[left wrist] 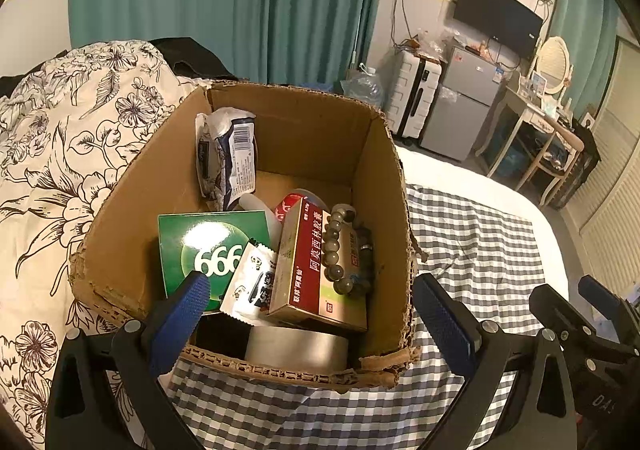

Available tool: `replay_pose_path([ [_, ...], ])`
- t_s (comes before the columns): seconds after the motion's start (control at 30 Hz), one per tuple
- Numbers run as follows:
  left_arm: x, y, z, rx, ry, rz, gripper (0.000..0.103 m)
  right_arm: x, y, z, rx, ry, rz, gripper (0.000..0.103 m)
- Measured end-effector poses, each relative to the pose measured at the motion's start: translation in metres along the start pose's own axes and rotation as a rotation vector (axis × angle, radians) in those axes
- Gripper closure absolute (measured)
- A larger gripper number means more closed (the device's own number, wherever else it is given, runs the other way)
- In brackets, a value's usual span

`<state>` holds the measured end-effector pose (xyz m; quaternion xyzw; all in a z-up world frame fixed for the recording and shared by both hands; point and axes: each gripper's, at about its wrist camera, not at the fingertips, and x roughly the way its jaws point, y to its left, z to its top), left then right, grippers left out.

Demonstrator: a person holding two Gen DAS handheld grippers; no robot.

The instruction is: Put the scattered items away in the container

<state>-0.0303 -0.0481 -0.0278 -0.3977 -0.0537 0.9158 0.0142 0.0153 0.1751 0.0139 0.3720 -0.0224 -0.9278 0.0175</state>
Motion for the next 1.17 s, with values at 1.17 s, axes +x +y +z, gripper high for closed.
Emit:
replay_pose_path([
  [1.17,0.0011,0.0032,-0.0001,0.011,-0.03,0.015,0.0,0.0083,-0.0015,-0.0048,-0.002,0.037,-0.002,0.001],
])
